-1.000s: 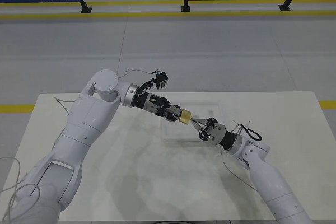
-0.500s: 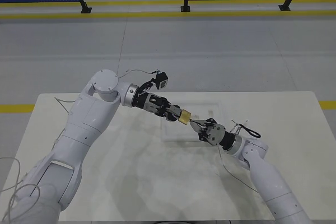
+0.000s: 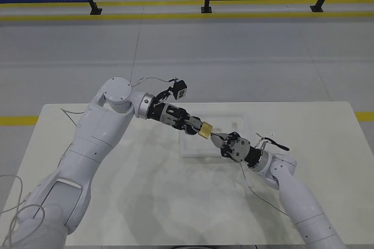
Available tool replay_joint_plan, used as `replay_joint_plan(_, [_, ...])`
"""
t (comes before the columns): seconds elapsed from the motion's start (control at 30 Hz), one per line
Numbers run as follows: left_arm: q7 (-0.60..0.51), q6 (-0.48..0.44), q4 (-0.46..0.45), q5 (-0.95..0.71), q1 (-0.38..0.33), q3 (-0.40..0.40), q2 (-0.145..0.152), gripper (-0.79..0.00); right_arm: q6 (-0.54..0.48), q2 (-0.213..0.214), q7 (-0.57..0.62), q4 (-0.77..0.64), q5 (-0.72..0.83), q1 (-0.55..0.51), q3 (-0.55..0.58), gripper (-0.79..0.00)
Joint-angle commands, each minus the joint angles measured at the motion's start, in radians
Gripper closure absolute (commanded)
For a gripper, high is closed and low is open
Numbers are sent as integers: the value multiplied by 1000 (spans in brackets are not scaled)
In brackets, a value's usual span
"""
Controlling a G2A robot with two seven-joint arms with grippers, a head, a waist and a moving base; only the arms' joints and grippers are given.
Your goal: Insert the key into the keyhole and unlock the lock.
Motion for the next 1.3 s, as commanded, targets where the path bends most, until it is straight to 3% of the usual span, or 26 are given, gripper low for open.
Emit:
replay_joint_plan(0.0, [0, 0, 0, 0, 0, 0, 0, 0, 12, -2, -6, 6, 28, 2, -3, 0])
replay_joint_plan(1.27, [0, 0, 0, 0, 0, 0, 0, 0, 87, -7, -103, 10, 137, -2, 3, 0])
